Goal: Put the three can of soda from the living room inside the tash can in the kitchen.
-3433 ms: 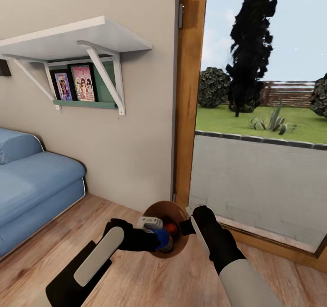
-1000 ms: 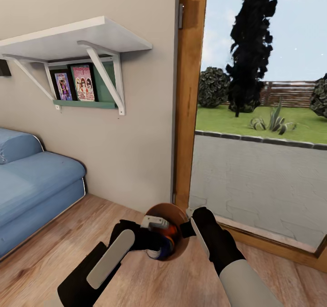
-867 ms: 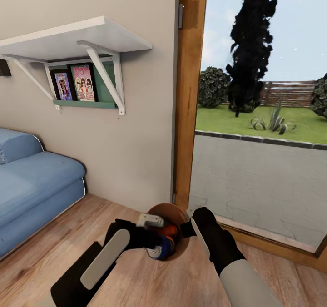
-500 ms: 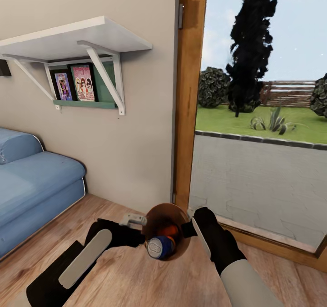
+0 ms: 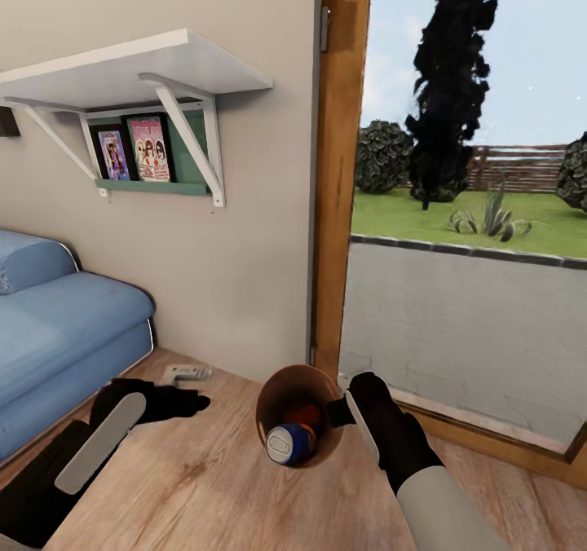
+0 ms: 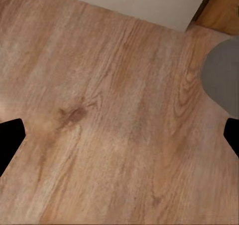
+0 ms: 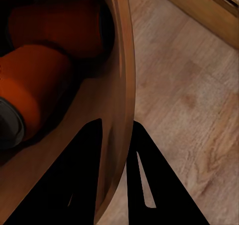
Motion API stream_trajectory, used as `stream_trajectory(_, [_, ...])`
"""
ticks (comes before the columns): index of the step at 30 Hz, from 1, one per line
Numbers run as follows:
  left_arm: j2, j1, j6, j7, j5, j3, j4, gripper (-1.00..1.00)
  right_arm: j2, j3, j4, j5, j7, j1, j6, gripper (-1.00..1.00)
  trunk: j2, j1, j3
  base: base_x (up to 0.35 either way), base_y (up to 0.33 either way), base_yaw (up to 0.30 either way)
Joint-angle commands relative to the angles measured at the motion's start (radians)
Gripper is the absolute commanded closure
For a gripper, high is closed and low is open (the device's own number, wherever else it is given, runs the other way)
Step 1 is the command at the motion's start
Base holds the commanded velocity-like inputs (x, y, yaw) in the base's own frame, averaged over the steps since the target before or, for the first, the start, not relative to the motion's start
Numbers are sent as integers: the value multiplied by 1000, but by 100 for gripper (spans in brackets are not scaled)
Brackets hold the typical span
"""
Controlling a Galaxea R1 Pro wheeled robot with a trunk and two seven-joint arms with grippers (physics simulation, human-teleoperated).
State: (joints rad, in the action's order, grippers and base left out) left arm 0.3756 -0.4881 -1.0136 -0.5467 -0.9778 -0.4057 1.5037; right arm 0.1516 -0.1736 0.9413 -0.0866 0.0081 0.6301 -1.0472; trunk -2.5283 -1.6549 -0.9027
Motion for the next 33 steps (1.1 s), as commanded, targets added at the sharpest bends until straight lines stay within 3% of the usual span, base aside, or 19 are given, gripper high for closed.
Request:
stream_trajectory(1, [-1,-1,13,1,23,1,-14,-100,0,0,1,13,4,0,0,100,0,0,0,0,0,0])
stream_trajectory(2, [-2,-1,33,3,61,2,-43,-100,0,1,1,13,4,0,0,100,0,0,0,0,0,0])
stream_trajectory(4, [-3,-2,56,5,104,2,-100,-100,0,1,1,13,4,0,0,100,0,0,0,0,0,0])
stream_trajectory(7, [-4,-3,92,22,123,1,-140,-100,0,7,0,13,4,0,0,100,0,0,0,0,0,0])
stream_trajectory(14, [-4,-3,150,110,130,2,-164,-100,0,45,-40,13,4,3,0,100,0,0,0,0,0,0])
stream_trajectory(18, [-4,-4,163,123,130,5,-205,-100,-1,52,-88,13,4,4,0,100,0,0,0,0,0,0])
stream_trajectory(26, [-4,-4,202,130,131,4,-232,-100,0,128,-132,13,4,7,0,100,0,0,0,0,0,0])
stream_trajectory(33, [-4,-4,228,162,133,2,-267,-100,-1,147,-156,13,4,18,0,100,-2,-3,-27,0,0,0])
